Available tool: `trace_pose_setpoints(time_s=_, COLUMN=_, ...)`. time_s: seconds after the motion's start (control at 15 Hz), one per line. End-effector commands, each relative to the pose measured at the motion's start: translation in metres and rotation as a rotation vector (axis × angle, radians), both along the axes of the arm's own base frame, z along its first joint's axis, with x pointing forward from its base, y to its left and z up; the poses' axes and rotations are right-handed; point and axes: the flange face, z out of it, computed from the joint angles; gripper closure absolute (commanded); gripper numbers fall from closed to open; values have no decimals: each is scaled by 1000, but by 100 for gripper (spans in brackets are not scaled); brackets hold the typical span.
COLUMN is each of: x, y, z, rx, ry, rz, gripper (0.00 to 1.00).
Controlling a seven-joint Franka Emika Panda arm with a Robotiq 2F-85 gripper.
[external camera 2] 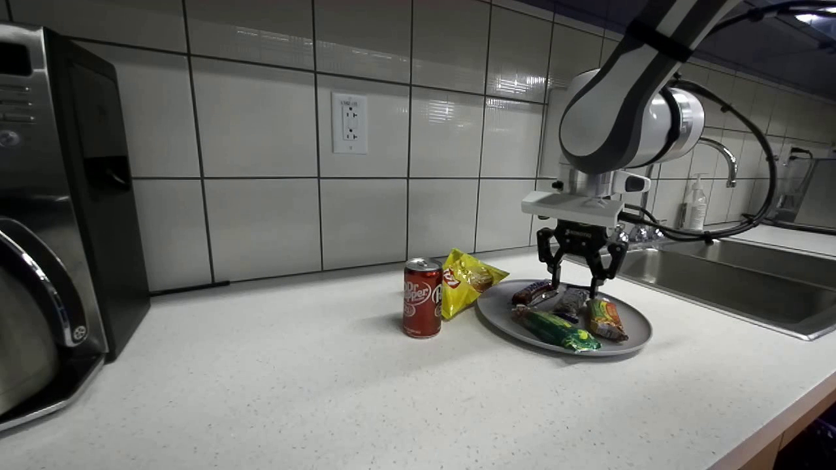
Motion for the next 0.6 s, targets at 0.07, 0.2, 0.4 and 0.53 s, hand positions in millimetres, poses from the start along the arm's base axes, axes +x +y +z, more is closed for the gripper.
trace_pose_setpoints(time_s=0.07, x=7, y=1, z=10, rx=-11, ry=8, rz=7, gripper=0)
trace_pose_setpoints(time_s=0.2, x=7, y=0, z=13, rx=-12, ry=1, rz=7, gripper=0)
trace_pose_setpoints(time_s=0.4, x=3, y=1, z=16, rx=-13, ry=9, rz=27, gripper=0)
trace_pose_setpoints(time_s=0.53, x=-1, y=1, z=18, rx=-10, ry=10, rz=32, gripper=0)
